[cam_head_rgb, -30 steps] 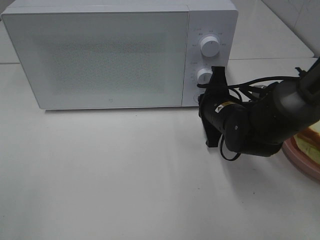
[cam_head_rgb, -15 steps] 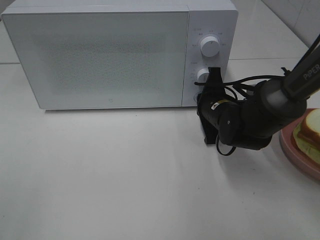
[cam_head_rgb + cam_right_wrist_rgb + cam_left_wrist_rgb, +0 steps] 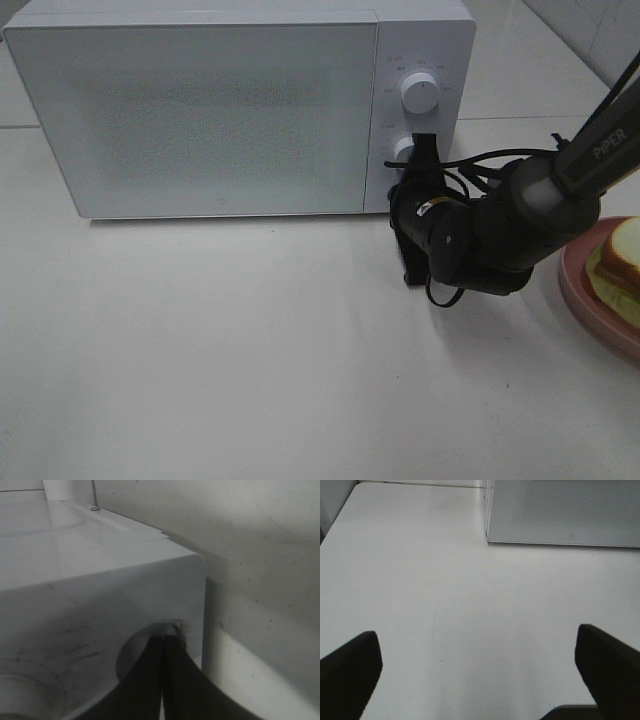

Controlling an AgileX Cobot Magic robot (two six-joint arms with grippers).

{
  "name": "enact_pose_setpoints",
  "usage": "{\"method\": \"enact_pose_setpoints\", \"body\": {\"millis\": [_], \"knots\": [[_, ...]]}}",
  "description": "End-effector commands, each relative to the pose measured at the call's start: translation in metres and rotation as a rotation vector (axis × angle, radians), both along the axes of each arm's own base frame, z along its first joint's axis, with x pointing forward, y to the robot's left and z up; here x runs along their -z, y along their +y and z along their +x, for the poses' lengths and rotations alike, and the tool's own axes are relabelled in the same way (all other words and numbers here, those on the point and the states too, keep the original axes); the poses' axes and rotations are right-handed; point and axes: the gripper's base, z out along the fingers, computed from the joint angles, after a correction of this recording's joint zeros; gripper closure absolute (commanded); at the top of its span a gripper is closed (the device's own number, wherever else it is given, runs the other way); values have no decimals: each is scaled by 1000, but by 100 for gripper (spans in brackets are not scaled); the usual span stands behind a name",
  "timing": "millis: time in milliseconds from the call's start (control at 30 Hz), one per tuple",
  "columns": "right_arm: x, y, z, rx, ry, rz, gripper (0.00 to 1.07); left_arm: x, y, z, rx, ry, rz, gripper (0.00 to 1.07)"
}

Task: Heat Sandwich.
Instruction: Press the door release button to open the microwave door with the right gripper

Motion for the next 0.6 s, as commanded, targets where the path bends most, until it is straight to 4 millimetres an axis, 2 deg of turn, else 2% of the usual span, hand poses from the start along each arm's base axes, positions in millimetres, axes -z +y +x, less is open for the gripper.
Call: {"method": "enact_pose_setpoints", "body": {"millis": [33, 167, 400, 600], "knots": [[-29, -2, 17, 34, -251, -18, 107, -1, -1, -3, 0, -33, -10, 9], [-36, -1, 25, 66, -286, 3, 107, -1, -1, -3, 0, -33, -10, 9], [-35, -3, 40, 95, -353, 17, 107, -1, -1, -3, 0, -33, -10, 9], [-35, -2, 40, 82, -323, 12, 107, -1, -1, -3, 0, -33, -10, 9]]}}
